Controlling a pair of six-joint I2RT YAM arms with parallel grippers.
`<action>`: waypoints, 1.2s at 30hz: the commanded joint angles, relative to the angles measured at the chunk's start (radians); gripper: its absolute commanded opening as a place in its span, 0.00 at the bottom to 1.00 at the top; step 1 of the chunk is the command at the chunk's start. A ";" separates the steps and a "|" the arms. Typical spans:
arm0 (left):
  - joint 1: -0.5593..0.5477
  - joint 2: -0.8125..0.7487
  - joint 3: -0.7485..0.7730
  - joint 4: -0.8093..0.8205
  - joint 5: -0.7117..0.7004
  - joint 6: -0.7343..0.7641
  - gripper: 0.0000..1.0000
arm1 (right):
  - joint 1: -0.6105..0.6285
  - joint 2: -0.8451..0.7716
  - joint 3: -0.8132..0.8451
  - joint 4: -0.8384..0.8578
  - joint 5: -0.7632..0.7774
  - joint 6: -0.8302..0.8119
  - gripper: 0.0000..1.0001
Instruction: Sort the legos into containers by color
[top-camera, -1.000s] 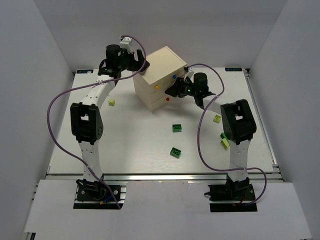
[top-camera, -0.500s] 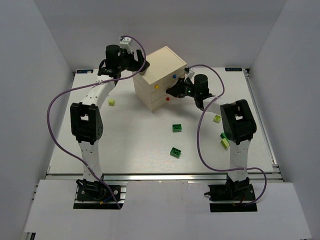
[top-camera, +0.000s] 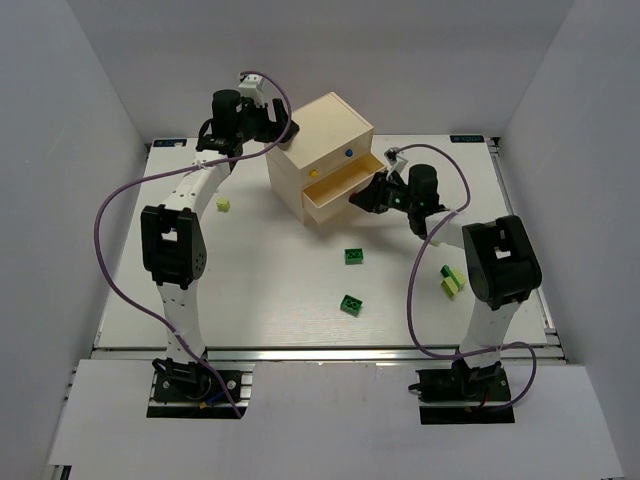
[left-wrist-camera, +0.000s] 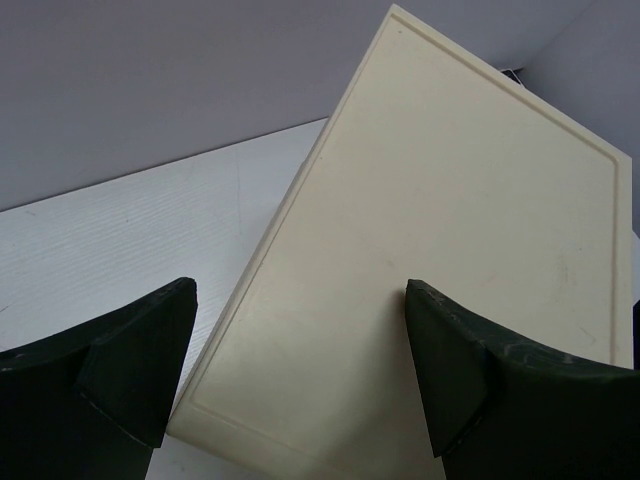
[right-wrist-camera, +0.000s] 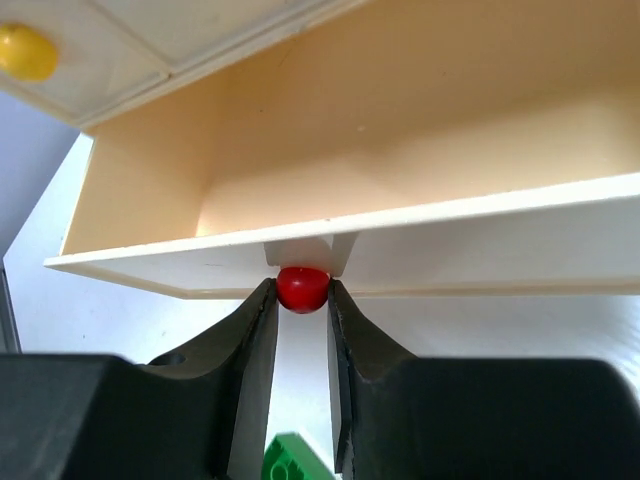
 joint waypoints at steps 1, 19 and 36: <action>0.003 -0.023 0.007 -0.071 -0.031 0.007 0.93 | -0.008 -0.072 -0.026 0.016 -0.025 -0.047 0.13; 0.021 -0.098 0.079 0.036 -0.134 -0.129 0.94 | -0.030 -0.228 -0.067 -0.137 -0.135 -0.154 0.74; 0.154 -0.675 -0.668 -0.117 -0.499 -0.160 0.00 | -0.132 -0.731 -0.150 -0.651 0.054 -0.377 0.02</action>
